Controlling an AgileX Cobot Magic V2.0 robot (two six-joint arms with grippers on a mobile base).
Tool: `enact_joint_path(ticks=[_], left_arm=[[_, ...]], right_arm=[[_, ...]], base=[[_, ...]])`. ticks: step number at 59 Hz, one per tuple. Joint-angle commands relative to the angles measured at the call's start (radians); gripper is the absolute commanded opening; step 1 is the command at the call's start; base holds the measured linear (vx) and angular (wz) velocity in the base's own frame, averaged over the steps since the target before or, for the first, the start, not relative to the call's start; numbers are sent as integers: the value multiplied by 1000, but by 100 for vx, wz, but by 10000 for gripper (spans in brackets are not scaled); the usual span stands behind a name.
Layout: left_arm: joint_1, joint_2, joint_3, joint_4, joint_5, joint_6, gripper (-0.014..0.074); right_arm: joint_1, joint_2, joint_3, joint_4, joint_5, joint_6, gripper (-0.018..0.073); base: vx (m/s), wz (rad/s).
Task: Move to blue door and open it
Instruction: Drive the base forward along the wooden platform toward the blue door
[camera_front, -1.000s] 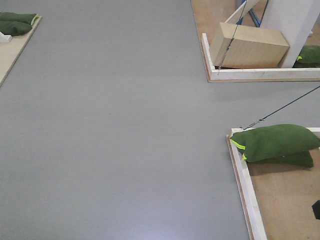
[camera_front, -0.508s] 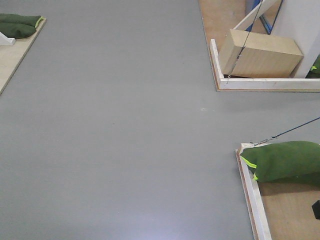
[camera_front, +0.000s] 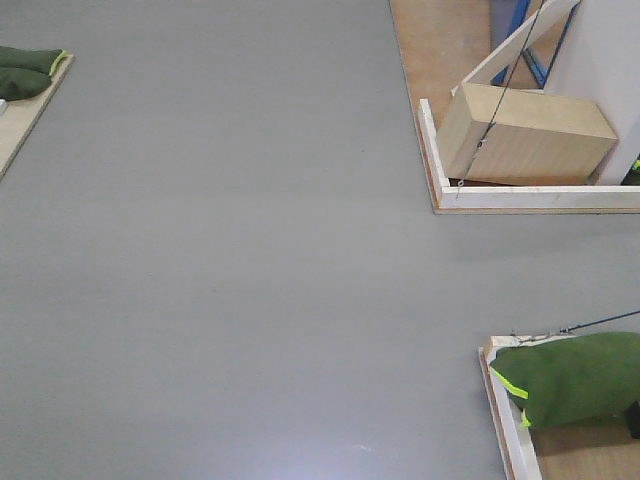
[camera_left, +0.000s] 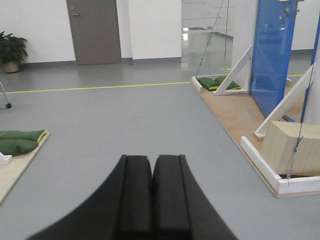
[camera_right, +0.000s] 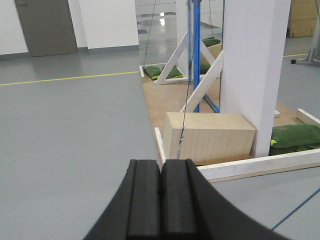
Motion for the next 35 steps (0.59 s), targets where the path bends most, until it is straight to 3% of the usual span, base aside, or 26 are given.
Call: enact_joint_path(ticks=[1, 35], left_arm=[[1, -16, -26, -2, -83, -7, 73], [1, -15, -26, -2, -84, -7, 73]], right_arm=[[-3, -15, 2, -3, -84, -9, -1], [-5, -13, 2, -3, -83, -9, -1]], base=[[38, -5], [44, 1]])
